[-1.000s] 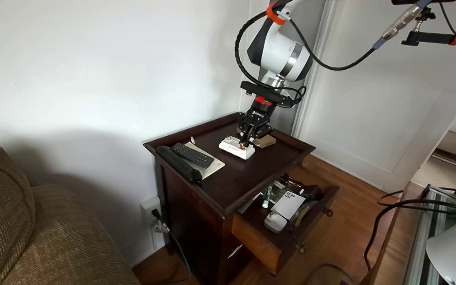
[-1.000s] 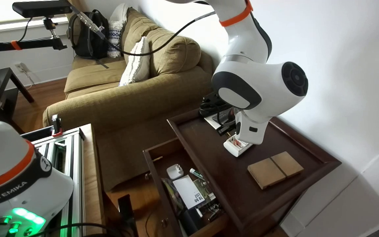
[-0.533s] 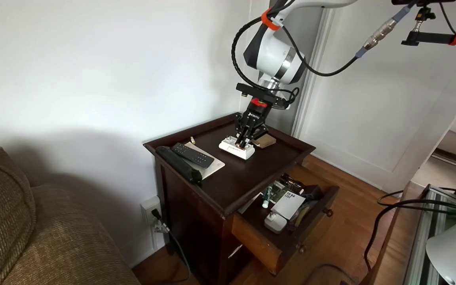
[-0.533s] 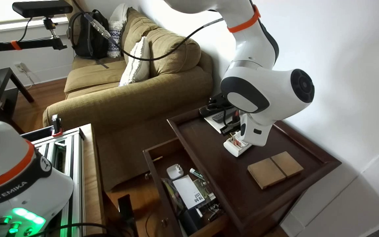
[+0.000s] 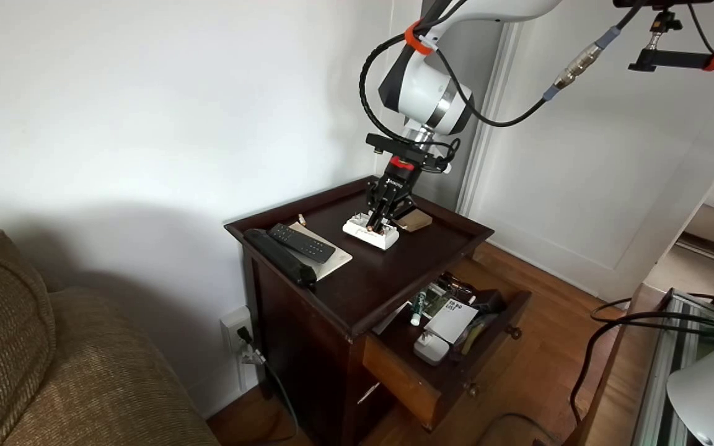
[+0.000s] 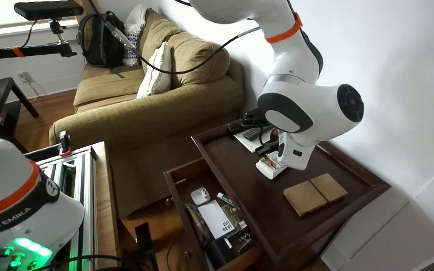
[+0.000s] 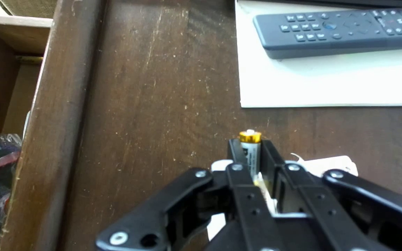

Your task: Lift the battery and put it in the white remote

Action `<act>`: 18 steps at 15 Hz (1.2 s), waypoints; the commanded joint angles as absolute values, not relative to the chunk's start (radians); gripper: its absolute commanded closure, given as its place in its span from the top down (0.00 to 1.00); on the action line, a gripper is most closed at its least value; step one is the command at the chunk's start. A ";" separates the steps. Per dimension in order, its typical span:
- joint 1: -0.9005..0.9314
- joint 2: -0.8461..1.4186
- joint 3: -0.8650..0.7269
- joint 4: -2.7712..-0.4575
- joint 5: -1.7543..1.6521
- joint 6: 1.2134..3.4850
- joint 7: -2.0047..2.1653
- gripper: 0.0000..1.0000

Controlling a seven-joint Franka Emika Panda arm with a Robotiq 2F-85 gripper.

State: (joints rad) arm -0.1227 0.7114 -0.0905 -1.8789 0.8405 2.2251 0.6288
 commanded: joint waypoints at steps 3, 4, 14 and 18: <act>-0.125 0.734 -0.106 -1.844 0.843 2.166 0.702 0.04; -0.125 0.734 -0.108 -1.843 0.842 2.163 0.710 0.04; -0.127 0.755 -0.121 -1.833 0.830 2.159 0.737 0.04; -0.127 0.750 -0.123 -1.832 0.827 2.163 0.737 0.04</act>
State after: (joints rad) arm -0.1227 0.7366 -0.1150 -1.8570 0.8382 2.1931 0.7205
